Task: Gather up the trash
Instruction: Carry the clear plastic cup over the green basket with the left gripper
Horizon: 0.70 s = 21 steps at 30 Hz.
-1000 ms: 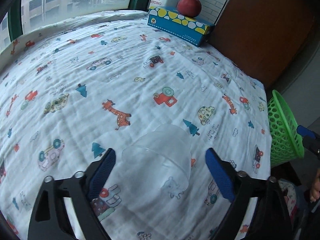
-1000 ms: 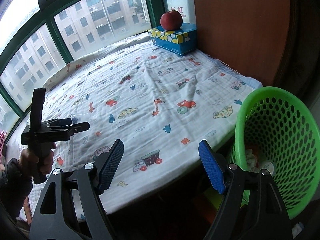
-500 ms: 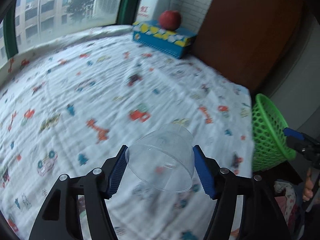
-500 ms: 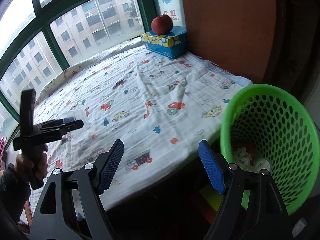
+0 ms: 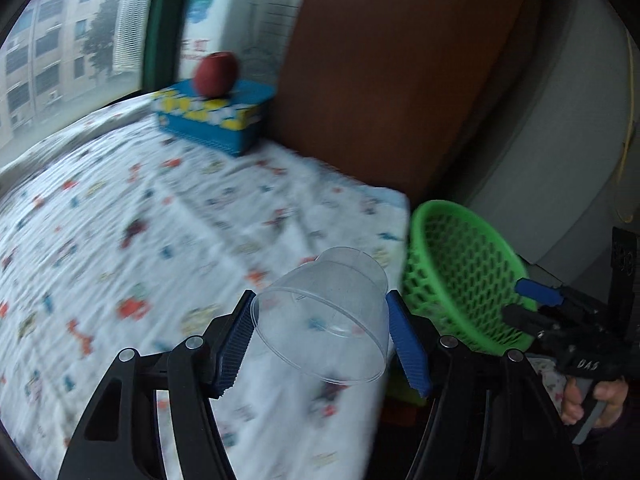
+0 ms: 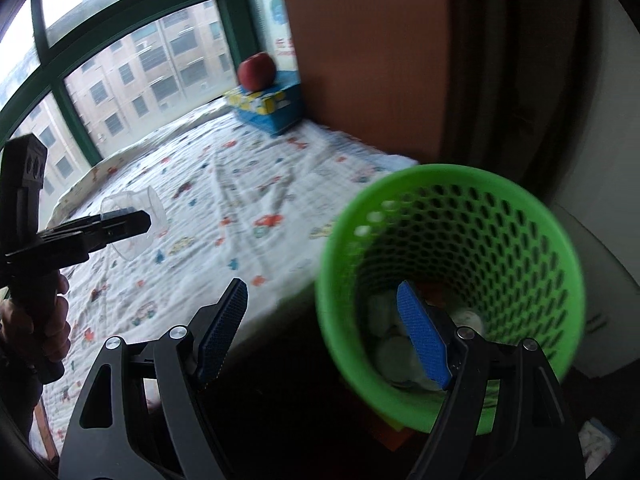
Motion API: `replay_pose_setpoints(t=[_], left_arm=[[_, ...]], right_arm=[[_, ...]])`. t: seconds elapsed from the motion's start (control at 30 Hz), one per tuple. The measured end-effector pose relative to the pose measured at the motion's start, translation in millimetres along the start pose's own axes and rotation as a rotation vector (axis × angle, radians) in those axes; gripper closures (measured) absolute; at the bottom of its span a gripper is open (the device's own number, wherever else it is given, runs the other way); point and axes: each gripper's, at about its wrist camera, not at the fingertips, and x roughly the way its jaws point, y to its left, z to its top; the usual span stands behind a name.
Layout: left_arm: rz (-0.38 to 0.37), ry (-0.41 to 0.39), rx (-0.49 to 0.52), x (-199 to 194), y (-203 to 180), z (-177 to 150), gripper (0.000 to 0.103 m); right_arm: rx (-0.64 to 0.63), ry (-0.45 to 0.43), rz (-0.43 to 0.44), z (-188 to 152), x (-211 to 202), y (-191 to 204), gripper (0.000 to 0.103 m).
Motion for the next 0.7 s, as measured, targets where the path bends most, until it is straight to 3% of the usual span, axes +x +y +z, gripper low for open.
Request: replay_pose_setpoints(t=[0.47,0.7], left_arm=[[-0.098,0.074,0.129,63,-115,24,0.040],[-0.112,0.117,0.157,90,-144,23,0.040]], right_arm=[[0.133,-0.015,-0.115,-25,-32,-90,0.026],[0.166,-0.019,-0.131,-34,-38,-108,0.026]])
